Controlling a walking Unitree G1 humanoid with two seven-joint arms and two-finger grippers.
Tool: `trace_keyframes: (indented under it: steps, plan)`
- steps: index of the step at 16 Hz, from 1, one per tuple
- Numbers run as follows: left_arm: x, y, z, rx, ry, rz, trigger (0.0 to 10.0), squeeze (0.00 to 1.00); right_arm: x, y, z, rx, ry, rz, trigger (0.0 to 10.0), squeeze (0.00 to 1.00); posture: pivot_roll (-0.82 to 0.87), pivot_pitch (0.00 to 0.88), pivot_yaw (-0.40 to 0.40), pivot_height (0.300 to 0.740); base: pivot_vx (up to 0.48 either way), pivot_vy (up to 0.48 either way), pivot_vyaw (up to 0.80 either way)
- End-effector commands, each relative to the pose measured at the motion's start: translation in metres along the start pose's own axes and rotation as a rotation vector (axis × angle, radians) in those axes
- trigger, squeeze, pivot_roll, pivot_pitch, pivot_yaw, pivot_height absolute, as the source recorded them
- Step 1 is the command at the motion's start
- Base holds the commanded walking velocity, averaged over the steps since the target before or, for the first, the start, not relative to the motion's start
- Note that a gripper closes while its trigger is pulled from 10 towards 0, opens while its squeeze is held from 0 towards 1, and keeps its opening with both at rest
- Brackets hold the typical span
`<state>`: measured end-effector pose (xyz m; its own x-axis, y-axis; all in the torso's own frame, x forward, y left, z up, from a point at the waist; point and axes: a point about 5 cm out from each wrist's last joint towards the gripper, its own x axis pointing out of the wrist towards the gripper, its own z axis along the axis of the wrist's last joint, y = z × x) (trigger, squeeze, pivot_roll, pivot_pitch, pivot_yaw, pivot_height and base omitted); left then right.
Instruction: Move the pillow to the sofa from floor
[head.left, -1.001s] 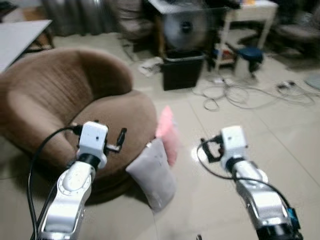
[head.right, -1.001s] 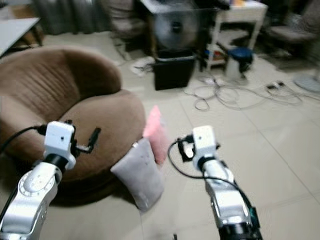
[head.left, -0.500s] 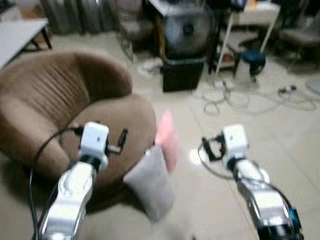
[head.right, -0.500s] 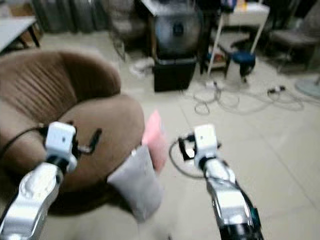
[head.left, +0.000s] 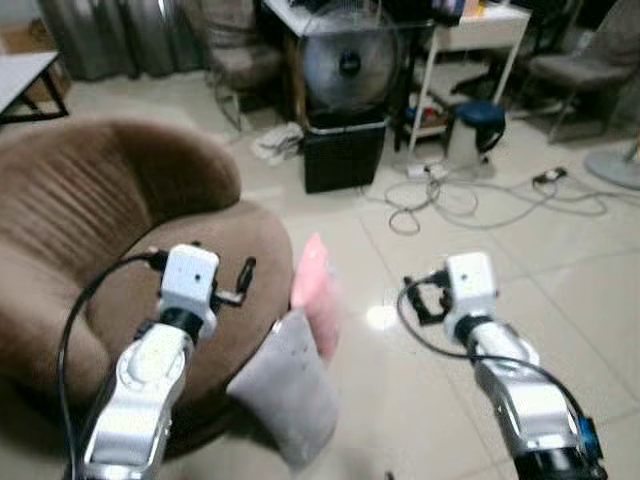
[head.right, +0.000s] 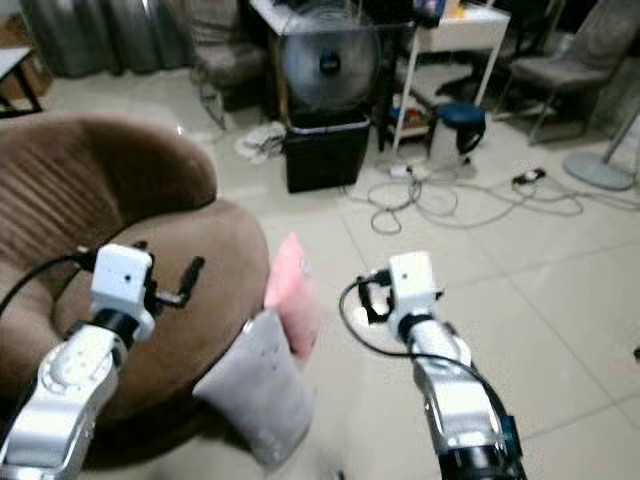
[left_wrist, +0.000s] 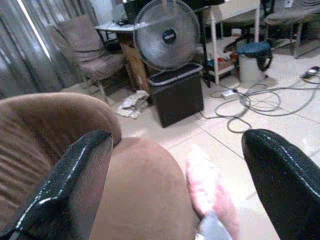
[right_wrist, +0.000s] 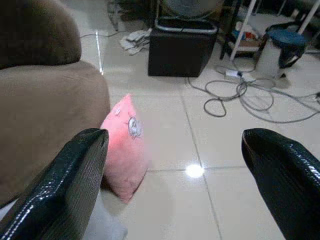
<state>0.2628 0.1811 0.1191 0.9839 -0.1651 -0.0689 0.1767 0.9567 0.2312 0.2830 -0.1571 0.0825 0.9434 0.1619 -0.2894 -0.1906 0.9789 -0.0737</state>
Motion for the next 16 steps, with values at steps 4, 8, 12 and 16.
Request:
trace_keyframes:
  steps: [4, 8, 12, 16]
  plan:
    - [-0.0025, 0.0067, -0.0002, 0.020, 0.004, 0.017, 10.0, 0.00, 0.0032, 0.0107, 0.0047, -0.001, -0.016, 0.035, 10.0, 0.00, 0.10, 0.000, 0.007, 0.740, 0.336, 0.000, 0.00]
    - [-0.0023, 0.0070, -0.0006, 0.022, 0.003, 0.016, 10.0, 0.00, 0.0041, 0.0115, 0.0054, -0.004, -0.018, 0.036, 10.0, 0.00, 0.10, 0.000, 0.008, 0.740, 0.336, 0.000, 0.00]
    - [-0.0020, 0.0071, -0.0006, 0.025, 0.002, 0.016, 10.0, 0.00, 0.0046, 0.0118, 0.0056, -0.007, -0.020, 0.039, 10.0, 0.00, 0.10, 0.000, 0.009, 0.740, 0.337, 0.000, 0.00]
    - [-0.0016, 0.0085, -0.0035, 0.026, 0.023, 0.031, 10.0, 0.00, 0.0051, 0.0122, 0.0060, -0.006, -0.020, 0.041, 10.0, 0.00, 0.11, 0.000, 0.009, 0.740, 0.159, 0.000, 0.00]
